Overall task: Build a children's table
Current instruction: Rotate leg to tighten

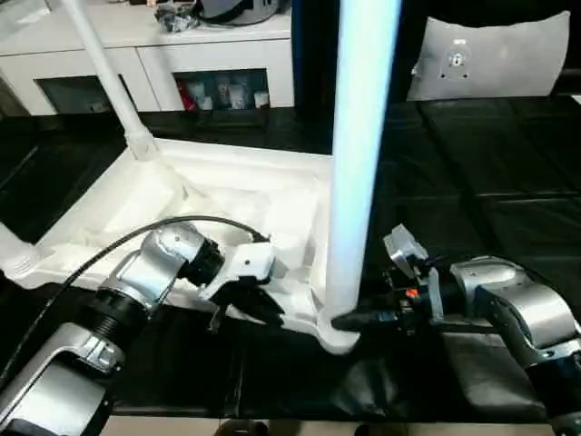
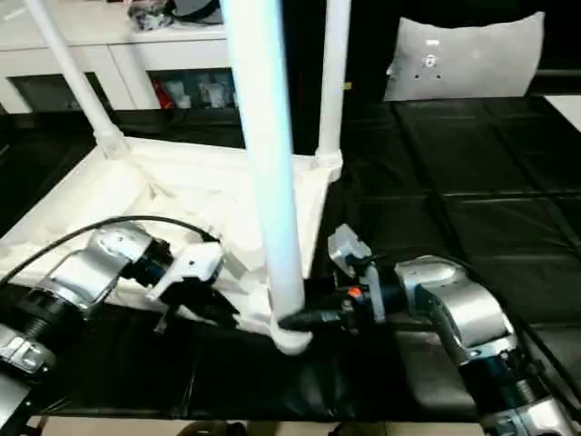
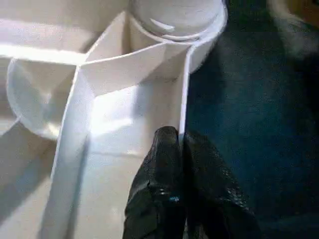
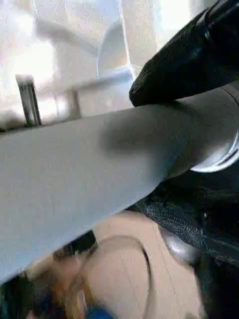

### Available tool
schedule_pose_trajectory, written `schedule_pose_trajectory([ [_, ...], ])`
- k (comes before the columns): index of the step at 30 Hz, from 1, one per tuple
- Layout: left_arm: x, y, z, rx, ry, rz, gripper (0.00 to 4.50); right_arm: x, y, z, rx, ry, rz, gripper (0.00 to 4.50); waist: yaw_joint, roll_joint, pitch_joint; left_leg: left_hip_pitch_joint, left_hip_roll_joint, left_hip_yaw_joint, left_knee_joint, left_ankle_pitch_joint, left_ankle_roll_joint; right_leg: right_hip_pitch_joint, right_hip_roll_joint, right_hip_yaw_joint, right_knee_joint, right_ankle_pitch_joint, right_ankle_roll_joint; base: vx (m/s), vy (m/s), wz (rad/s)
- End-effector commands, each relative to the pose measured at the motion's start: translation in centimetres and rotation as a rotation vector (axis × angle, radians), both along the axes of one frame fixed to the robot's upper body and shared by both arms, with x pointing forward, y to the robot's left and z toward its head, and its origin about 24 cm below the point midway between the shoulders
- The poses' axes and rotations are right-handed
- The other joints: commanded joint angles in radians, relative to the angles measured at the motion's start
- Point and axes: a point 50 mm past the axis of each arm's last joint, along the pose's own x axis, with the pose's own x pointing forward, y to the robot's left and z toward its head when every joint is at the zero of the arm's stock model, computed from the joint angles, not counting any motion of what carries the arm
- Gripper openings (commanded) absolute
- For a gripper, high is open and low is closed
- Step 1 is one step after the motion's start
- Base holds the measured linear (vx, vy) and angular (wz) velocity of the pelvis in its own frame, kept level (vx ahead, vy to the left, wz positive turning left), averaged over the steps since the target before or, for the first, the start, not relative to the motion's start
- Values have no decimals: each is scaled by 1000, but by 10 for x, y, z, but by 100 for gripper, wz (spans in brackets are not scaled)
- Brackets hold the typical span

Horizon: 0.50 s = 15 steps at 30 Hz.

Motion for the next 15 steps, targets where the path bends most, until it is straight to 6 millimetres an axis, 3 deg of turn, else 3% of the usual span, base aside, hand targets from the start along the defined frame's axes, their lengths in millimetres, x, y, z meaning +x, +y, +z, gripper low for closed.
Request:
schedule_pose_trajectory([
  [1, 3, -14, 3, -68, -19, 68, 0, 5, 7, -4, -22, -20, -95, 210, -13, -19, -52, 17, 41, -30, -81, -354, 4, 35, -65, 33, -107, -666, -81, 0, 0, 0],
  [2, 8, -22, 5, -104, -42, 168, 0, 11, 11, -8, -34, -40, -239, 209, -25, -16, -50, 18, 40, -32, -82, -369, 2, 32, -63, 30, -113, -689, -63, 0, 0, 0],
  [3, 8, -23, 5, -108, -44, 180, 0, 11, 12, -8, -32, -40, -252, 207, -37, -12, -48, 22, 38, -33, -79, -402, -4, 27, -61, 24, -120, -707, -56, 0, 0, 0],
  [4, 10, -27, 6, -122, -50, 217, 0, 12, 14, -9, -28, -44, -291, 207, -42, -13, -50, 22, 36, -37, -78, -412, -4, 30, -62, 20, -120, -709, -52, 0, 0, 0],
  [5, 10, -27, 6, -122, -50, 217, 0, 12, 14, -9, -28, -44, -291, 202, -56, -12, -50, 11, 38, -42, -84, -420, 1, 40, -63, 18, -117, -685, -48, 0, 0, 0],
  [7, 13, -38, 6, -152, -64, 298, 0, 15, 23, -9, -15, -46, -369, 201, -70, -2, -57, 6, 44, -45, -89, -420, 11, 46, -64, 20, -113, -621, -61, 0, 0, 0],
  [8, 13, -38, 6, -152, -64, 298, 0, 15, 23, -9, -15, -46, -369, 200, -80, -5, -58, 4, 43, -44, -89, -408, 18, 45, -64, 22, -111, -574, -84, 0, 0, 0],
  [10, 17, -54, 7, -190, -77, 401, 0, 19, 35, -9, -13, -47, -476, 200, -88, -9, -59, 5, 38, -34, -83, -375, 31, 40, -63, 28, -110, -545, -113, 0, 0, 0],
  [11, 17, -54, 7, -190, -77, 401, 0, 19, 35, -9, -13, -47, -476, 199, -88, -8, -60, 6, 36, -34, -82, -367, 33, 40, -63, 27, -111, -549, -116, 0, 0, 0],
  [12, 23, -71, 10, -225, -104, 516, 0, 28, 46, -9, -10, -46, -637, 199, -87, -13, -64, 3, 36, -33, -81, -340, 40, 45, -63, 28, -109, -539, -116, 0, 0, 0],
  [13, 24, -73, 11, -229, -108, 530, 0, 30, 47, -9, -10, -45, -659, 199, -90, -9, -61, 3, 38, -31, -81, -332, 37, 39, -62, 30, -107, -533, -124, 0, 0, 0],
  [15, 27, -85, 14, -248, -137, 594, 0, 36, 54, -10, -15, -49, -775, 199, -89, -11, -67, 3, 36, -32, -80, -305, 36, 42, -61, 28, -107, -518, -122, 0, 0, 0],
])
